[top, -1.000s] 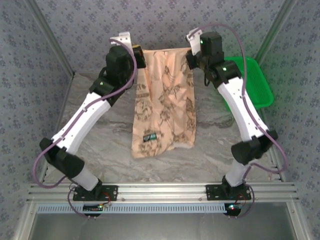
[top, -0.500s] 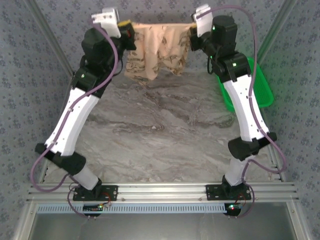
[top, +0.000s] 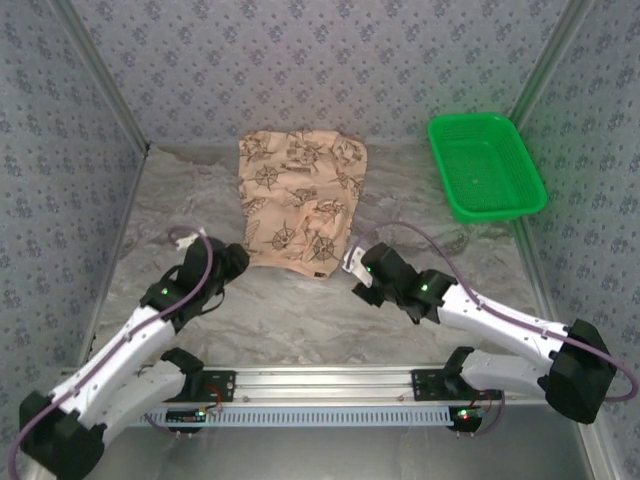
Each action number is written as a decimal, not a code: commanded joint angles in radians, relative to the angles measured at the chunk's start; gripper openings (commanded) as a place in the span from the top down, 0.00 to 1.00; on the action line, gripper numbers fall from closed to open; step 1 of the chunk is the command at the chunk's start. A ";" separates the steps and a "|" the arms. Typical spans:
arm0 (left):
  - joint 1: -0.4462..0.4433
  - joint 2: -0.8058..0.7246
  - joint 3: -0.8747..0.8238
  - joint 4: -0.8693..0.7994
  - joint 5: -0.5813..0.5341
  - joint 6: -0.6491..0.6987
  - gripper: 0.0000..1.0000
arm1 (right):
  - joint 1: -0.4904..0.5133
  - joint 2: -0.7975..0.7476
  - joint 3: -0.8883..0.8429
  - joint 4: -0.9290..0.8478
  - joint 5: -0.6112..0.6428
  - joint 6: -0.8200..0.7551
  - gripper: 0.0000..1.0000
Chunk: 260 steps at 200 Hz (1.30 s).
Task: Fold the inside-out t-shirt
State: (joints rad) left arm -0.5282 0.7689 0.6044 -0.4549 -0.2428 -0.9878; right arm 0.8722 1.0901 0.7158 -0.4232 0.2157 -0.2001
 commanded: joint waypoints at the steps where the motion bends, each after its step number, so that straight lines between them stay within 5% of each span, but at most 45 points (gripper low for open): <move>1: -0.004 -0.082 0.014 -0.058 0.030 -0.045 0.42 | -0.006 -0.017 0.038 0.020 -0.043 0.077 0.44; 24: 0.003 -0.015 0.041 -0.022 0.033 0.039 0.32 | -0.031 0.124 0.150 0.047 -0.086 0.075 0.42; 47: 0.020 0.171 0.122 0.030 0.064 0.123 0.30 | -0.072 0.307 0.283 0.117 -0.089 0.240 0.41; 85: 0.064 0.452 0.215 0.130 0.084 0.187 0.44 | -0.101 0.606 0.396 0.237 -0.067 0.501 0.43; 121: 0.096 0.584 0.282 0.173 0.188 0.247 0.46 | -0.050 0.768 0.436 0.247 -0.082 0.524 0.55; 162: 0.061 0.691 0.372 0.204 0.273 0.493 0.57 | 0.013 0.722 0.238 0.244 -0.139 0.599 0.75; 196: 0.036 0.819 0.358 0.361 0.383 0.473 0.57 | 0.061 0.559 0.032 0.146 -0.134 0.716 0.78; 227: -0.034 0.920 0.389 0.363 0.462 0.490 0.58 | 0.073 0.376 -0.036 -0.033 -0.051 0.810 0.61; 260: -0.095 0.905 0.266 0.378 0.469 0.441 0.60 | 0.022 0.282 0.093 -0.156 0.014 0.746 0.49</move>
State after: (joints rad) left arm -0.5888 1.7035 0.9424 -0.1059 0.1730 -0.5278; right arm 0.9283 1.4197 0.7094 -0.4099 0.1516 0.5533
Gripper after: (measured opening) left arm 0.411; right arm 0.487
